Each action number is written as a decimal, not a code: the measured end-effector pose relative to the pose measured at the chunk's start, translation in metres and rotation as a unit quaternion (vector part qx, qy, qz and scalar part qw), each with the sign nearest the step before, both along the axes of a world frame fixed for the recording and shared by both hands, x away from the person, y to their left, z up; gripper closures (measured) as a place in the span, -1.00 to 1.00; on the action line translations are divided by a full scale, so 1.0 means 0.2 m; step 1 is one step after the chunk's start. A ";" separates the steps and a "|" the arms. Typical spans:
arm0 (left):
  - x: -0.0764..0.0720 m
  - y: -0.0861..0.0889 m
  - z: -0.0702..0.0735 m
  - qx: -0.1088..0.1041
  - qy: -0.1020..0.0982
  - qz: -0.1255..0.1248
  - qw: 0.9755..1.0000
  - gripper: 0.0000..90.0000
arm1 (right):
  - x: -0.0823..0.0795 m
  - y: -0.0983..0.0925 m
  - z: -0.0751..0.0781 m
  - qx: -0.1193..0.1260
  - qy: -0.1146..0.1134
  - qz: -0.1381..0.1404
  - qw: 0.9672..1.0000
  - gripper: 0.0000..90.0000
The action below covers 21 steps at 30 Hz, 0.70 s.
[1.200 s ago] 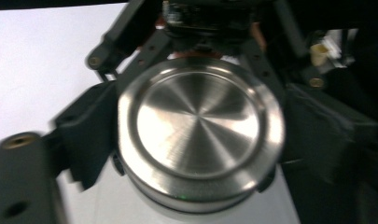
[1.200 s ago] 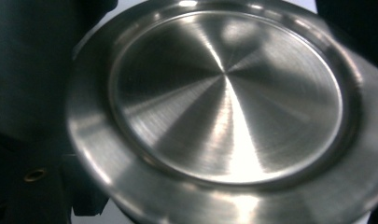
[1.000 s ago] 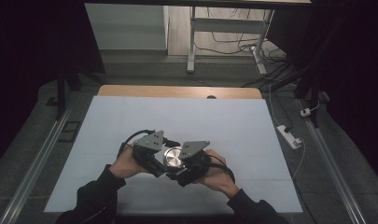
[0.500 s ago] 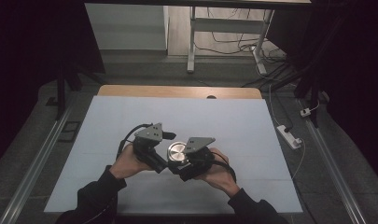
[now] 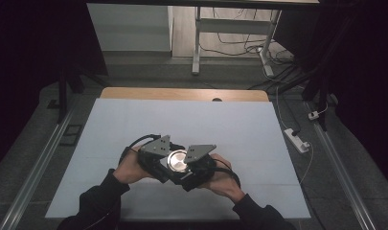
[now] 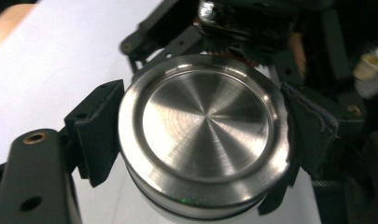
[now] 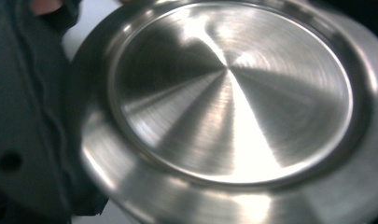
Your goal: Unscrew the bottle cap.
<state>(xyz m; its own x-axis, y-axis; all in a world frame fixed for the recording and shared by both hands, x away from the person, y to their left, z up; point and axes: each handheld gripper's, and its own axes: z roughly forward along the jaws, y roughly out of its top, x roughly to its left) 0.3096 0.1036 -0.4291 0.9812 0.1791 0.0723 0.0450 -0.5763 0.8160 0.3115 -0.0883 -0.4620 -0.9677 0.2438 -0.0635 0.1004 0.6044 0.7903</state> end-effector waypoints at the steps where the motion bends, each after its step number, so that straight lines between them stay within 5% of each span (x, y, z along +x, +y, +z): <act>1: 0.00 -0.01 0.00 -0.005 0.002 0.024 1.000 -0.57 | 0.01 -0.01 0.00 0.001 -0.002 -0.008 1.000 -0.66; 10: -0.01 -0.06 0.01 -0.022 0.008 0.098 0.995 -0.56 | 0.04 -0.02 0.00 0.011 0.001 -0.061 0.998 -0.66; 15: -0.01 -0.04 0.04 -0.068 0.028 0.140 0.987 -0.56 | 0.04 -0.03 -0.01 0.012 0.001 -0.081 0.997 -0.66; 21: 0.00 0.00 0.06 -0.065 0.032 0.115 0.991 -0.57 | 0.05 -0.04 0.00 0.019 0.003 -0.084 0.996 -0.66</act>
